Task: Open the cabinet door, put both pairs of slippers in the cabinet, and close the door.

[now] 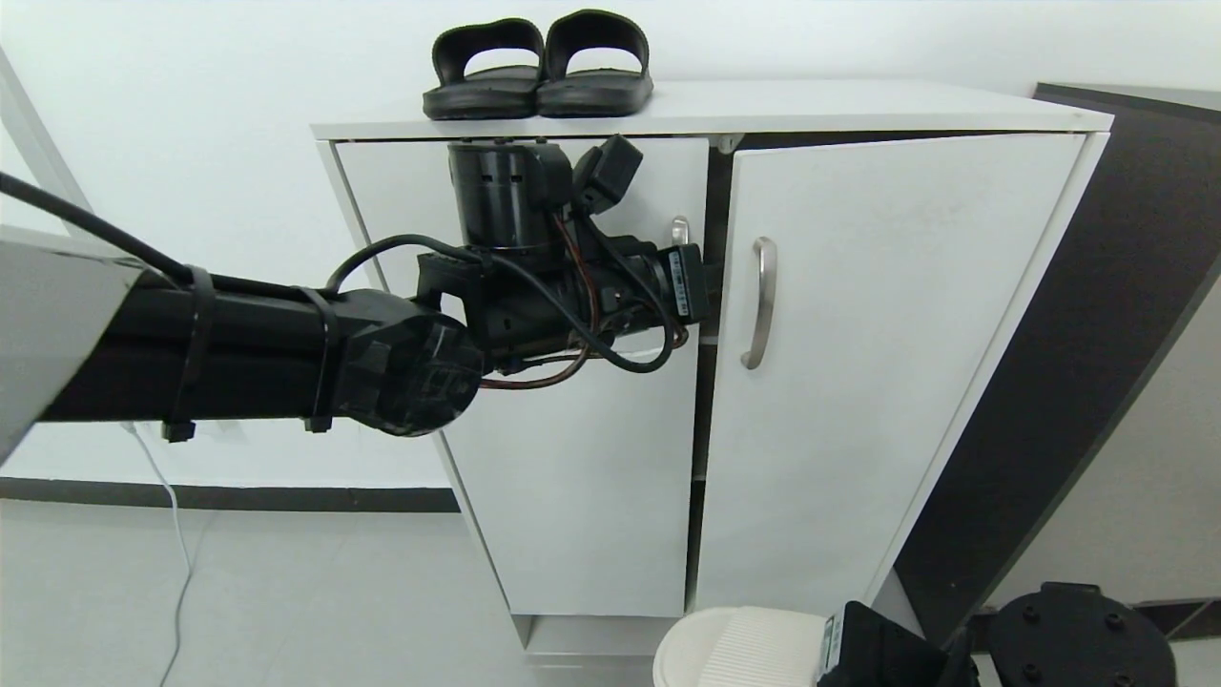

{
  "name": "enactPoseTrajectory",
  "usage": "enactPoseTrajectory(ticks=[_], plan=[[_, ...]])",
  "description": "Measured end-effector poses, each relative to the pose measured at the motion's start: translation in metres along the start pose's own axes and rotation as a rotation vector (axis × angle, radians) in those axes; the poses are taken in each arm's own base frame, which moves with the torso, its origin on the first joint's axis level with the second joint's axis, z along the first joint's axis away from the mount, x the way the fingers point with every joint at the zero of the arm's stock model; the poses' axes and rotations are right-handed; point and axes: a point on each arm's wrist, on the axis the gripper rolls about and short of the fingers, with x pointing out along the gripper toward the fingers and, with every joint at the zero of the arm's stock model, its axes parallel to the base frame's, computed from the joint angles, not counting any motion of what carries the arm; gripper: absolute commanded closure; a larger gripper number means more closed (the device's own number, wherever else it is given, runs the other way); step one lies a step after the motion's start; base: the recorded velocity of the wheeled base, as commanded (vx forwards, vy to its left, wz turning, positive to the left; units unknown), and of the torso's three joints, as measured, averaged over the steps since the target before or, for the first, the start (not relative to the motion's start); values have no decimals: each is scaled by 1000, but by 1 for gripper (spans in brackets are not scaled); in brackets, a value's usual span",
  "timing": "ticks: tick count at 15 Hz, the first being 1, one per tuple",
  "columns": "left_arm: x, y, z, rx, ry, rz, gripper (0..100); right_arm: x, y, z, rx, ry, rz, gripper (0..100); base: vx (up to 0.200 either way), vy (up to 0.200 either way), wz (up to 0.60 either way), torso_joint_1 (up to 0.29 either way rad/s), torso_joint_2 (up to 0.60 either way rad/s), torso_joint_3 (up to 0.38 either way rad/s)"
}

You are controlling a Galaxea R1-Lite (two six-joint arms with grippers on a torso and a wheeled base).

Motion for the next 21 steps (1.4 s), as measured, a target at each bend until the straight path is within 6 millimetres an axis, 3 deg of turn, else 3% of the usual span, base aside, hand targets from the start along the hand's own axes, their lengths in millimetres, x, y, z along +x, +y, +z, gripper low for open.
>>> enactPoseTrajectory(ticks=[3,5,10,13,17,21], plan=[[1,0,-3,-3,6,4,100,0,2,-3,-3,14,8,100,-200,0,0,4,-4,-1],[2,-11,-11,-6,31,-23,100,0,4,-6,-6,25,20,100,-200,0,0,2,5,-2],[7,-64,-27,15,24,-159,100,-1,9,-9,-16,30,40,100,-200,0,0,6,2,1],[3,-56,-27,9,9,-104,100,-1,9,-9,-16,25,39,100,-133,0,0,2,0,0],[-35,-38,-19,1,-5,10,100,1,6,-5,-8,-15,24,100,0,0,0,0,0,0],[-109,-38,-11,1,-37,94,100,12,-7,4,11,-116,-32,100,0,0,0,0,0,0]])
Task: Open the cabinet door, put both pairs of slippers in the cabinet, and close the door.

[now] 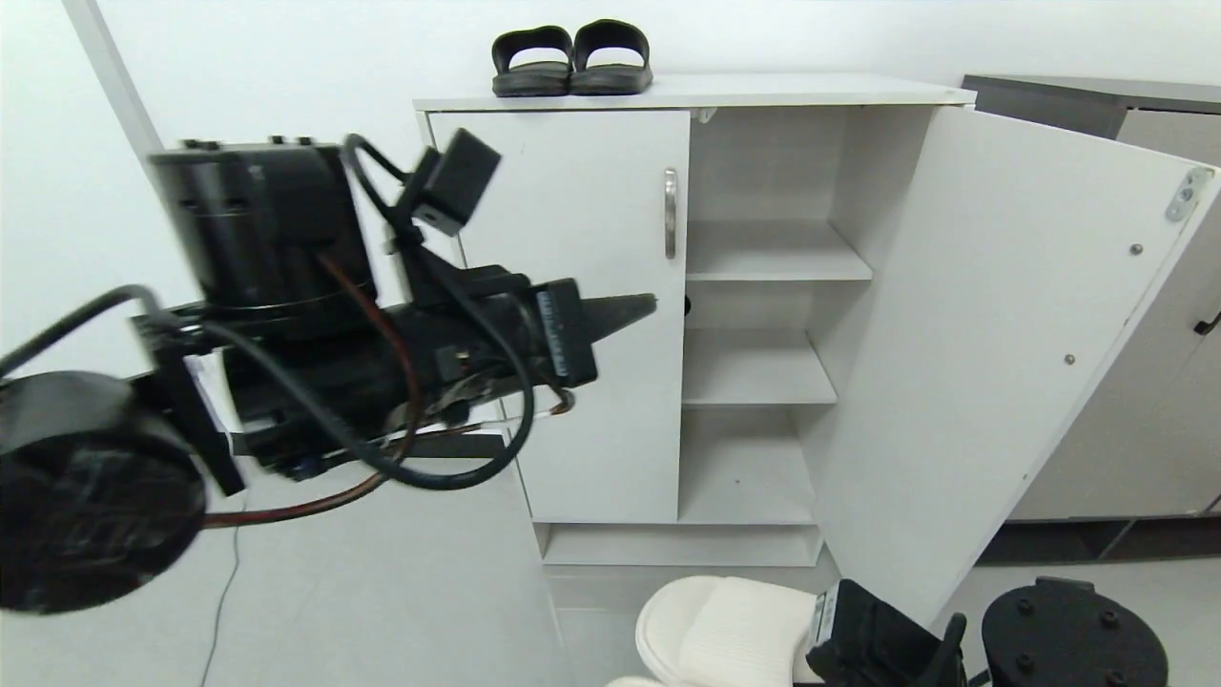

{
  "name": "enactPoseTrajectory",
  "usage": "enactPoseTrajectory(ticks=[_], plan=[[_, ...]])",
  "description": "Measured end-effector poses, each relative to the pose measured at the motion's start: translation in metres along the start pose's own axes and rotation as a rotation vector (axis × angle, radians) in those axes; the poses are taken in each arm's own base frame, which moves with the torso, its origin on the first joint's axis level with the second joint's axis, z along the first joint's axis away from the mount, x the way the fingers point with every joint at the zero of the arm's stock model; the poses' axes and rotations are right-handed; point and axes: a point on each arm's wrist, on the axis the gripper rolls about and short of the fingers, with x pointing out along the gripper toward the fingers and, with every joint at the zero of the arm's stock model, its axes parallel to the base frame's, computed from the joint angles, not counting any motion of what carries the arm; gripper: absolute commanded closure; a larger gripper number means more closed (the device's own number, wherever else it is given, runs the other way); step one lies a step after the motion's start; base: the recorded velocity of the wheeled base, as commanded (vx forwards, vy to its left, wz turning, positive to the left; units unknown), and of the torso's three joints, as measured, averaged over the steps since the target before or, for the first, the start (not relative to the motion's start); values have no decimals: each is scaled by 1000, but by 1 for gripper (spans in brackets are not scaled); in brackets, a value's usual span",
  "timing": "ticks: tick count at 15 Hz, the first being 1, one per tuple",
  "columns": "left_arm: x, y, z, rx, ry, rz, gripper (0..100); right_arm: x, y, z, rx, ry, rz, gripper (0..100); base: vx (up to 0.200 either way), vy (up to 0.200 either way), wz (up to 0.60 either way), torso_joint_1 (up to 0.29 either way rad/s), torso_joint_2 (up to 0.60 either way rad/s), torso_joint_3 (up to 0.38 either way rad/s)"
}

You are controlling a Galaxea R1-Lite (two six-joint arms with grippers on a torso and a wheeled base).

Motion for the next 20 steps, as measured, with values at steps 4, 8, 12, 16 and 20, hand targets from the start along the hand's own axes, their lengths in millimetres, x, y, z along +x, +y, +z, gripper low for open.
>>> enactPoseTrajectory(ticks=[4,8,12,16,20], plan=[[-96,-6,-12,-12,0,163,100,20,-17,8,96,-55,-154,100,0,0,0,0,0,0],[-192,-23,-42,-13,-4,459,100,53,-37,29,195,-147,-437,100,0,0,0,0,0,0],[-261,-35,-87,51,-106,722,100,72,-66,44,237,-198,-698,100,0,0,0,0,0,0],[-292,-35,-152,175,-189,1069,100,92,-95,47,283,-205,-908,100,0,0,0,0,0,0],[-291,-26,-190,198,-171,1228,100,100,-100,43,284,-193,-922,100,0,0,0,0,0,0]])
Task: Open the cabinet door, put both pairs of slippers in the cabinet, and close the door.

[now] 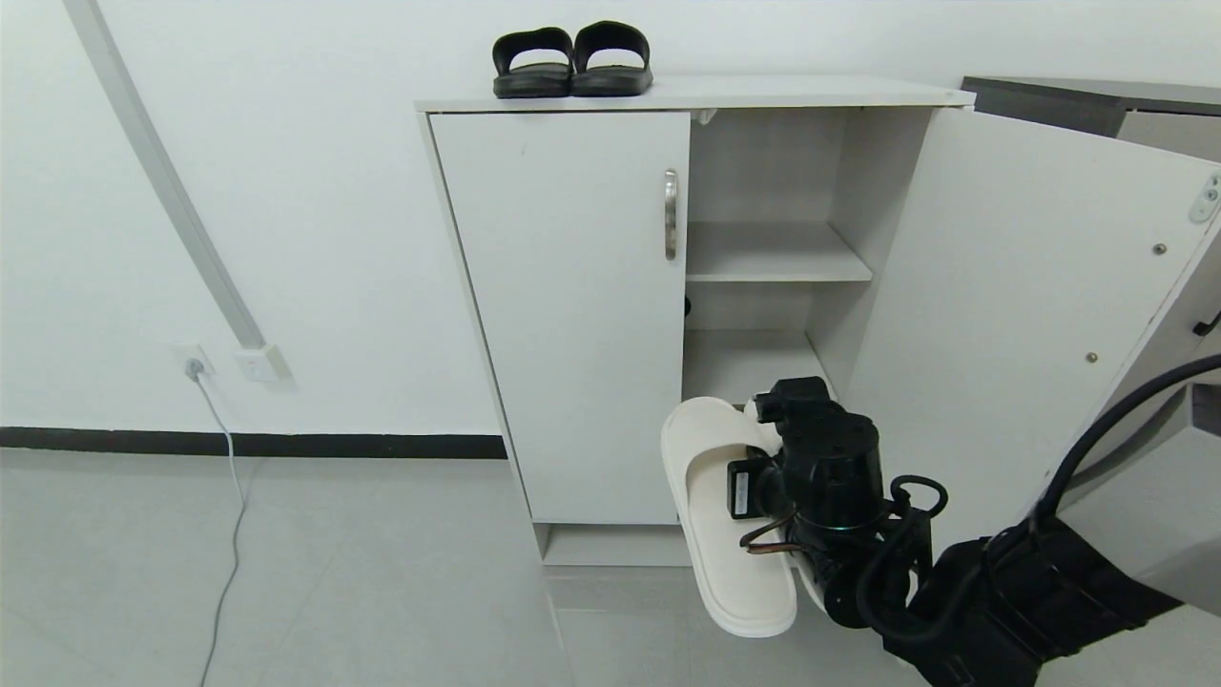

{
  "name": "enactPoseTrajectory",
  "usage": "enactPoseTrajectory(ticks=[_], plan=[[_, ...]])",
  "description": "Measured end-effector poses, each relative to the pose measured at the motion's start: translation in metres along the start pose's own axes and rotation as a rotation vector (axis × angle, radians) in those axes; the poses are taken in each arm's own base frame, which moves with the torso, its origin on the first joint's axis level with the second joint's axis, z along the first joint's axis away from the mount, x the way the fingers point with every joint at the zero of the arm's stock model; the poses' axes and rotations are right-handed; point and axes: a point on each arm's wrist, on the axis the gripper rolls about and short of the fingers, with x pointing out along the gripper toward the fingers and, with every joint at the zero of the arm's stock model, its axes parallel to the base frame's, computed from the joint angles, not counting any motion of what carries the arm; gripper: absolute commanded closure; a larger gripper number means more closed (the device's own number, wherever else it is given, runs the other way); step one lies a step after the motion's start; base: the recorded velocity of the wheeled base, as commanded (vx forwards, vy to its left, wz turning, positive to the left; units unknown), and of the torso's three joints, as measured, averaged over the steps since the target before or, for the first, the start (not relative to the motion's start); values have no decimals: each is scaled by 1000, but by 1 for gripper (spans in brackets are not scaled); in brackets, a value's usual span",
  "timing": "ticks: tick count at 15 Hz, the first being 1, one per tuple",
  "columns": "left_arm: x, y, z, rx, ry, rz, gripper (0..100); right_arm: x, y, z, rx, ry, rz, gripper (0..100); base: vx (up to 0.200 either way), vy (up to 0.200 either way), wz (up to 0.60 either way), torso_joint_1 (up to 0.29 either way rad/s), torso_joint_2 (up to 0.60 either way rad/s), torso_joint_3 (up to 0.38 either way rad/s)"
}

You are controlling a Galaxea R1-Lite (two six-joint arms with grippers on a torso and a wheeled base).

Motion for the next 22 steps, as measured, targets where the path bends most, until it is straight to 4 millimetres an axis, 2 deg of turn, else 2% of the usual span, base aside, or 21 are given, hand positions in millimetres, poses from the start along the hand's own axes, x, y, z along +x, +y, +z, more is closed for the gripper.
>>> enactPoseTrajectory(ticks=[2,4,6,10,12,16,22], plan=[[0,-2,-8,11,-51,-83,100,1,0,-1,-2,3,-1,100,0,0,0,0,0,0],[1,-6,-10,28,-105,-260,100,1,1,-2,-3,4,3,100,0,0,0,0,0,0],[2,-9,-18,58,-75,-360,100,0,2,-3,-1,5,9,100,0,0,0,0,0,0],[2,-9,-20,53,-73,-360,100,2,3,-1,5,-6,-9,100,0,0,0,0,0,0],[2,-9,-20,52,-74,-362,100,8,6,7,30,-47,-90,100,0,0,0,0,0,0],[2,-9,-20,51,-73,-362,100,15,12,9,44,-66,-112,100,0,0,0,0,0,0],[2,-9,-20,48,-73,-362,100,19,12,5,39,-62,-127,100,0,-200,0,2,3,1]])
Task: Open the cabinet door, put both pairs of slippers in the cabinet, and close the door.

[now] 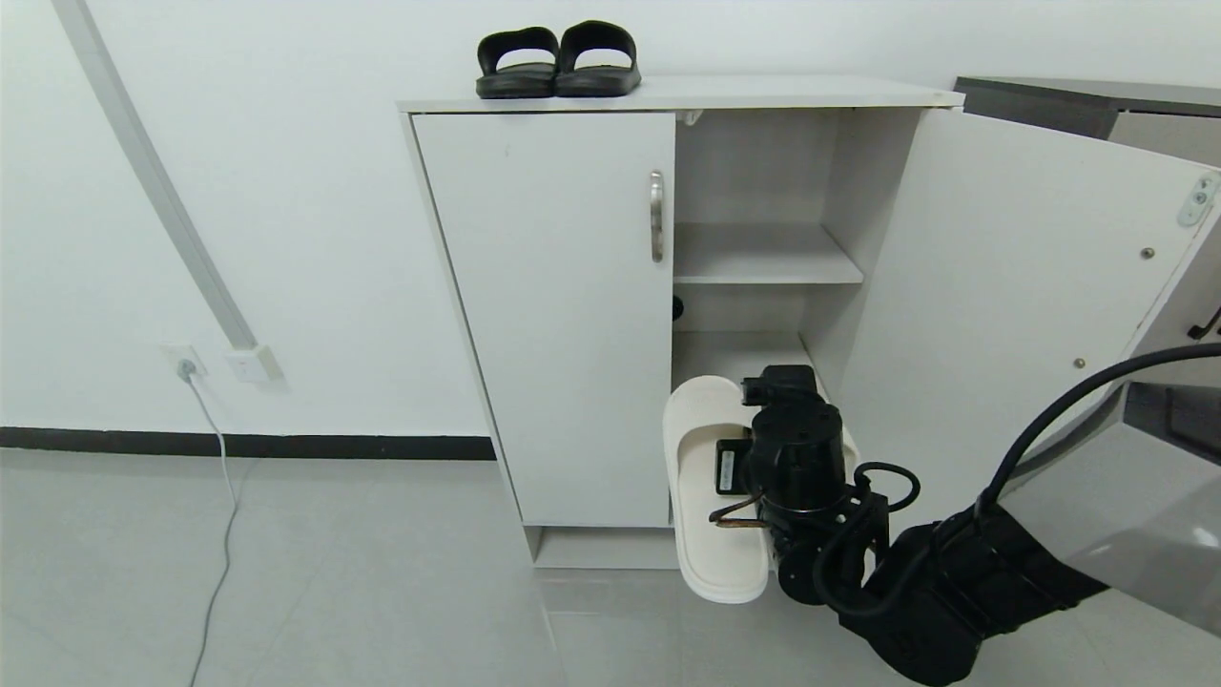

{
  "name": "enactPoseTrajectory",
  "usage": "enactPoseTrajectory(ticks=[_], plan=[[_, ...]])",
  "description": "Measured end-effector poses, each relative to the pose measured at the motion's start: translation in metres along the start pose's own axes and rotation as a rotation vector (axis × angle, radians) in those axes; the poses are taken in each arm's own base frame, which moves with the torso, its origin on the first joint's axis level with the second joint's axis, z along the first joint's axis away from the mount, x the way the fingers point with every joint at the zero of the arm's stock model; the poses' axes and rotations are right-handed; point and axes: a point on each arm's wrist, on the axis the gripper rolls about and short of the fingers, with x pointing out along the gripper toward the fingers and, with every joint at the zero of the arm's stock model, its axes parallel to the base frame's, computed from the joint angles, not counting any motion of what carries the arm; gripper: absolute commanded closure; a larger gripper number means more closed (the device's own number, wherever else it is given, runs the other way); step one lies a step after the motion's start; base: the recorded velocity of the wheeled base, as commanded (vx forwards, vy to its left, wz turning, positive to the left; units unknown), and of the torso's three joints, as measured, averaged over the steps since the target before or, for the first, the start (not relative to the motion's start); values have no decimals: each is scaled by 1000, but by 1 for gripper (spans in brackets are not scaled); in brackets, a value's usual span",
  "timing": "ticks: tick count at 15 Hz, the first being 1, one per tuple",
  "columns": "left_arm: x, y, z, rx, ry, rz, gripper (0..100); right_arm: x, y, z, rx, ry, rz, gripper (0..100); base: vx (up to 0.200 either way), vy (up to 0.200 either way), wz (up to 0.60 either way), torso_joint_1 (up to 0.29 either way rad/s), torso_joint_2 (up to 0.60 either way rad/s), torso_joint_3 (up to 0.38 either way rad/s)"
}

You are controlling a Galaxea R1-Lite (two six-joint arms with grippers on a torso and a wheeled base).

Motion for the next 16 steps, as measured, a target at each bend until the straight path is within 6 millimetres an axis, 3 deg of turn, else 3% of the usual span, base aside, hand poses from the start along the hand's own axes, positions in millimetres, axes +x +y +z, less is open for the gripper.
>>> enactPoseTrajectory(ticks=[2,16], plan=[[0,0,0,0,0,0,100,0,0,0,0,0,0,100,0,-200,0,5,-2,5],[0,0,0,3,2,-2,100,9,-8,-19,-45,42,-26,100,0,0,0,0,0,0]])
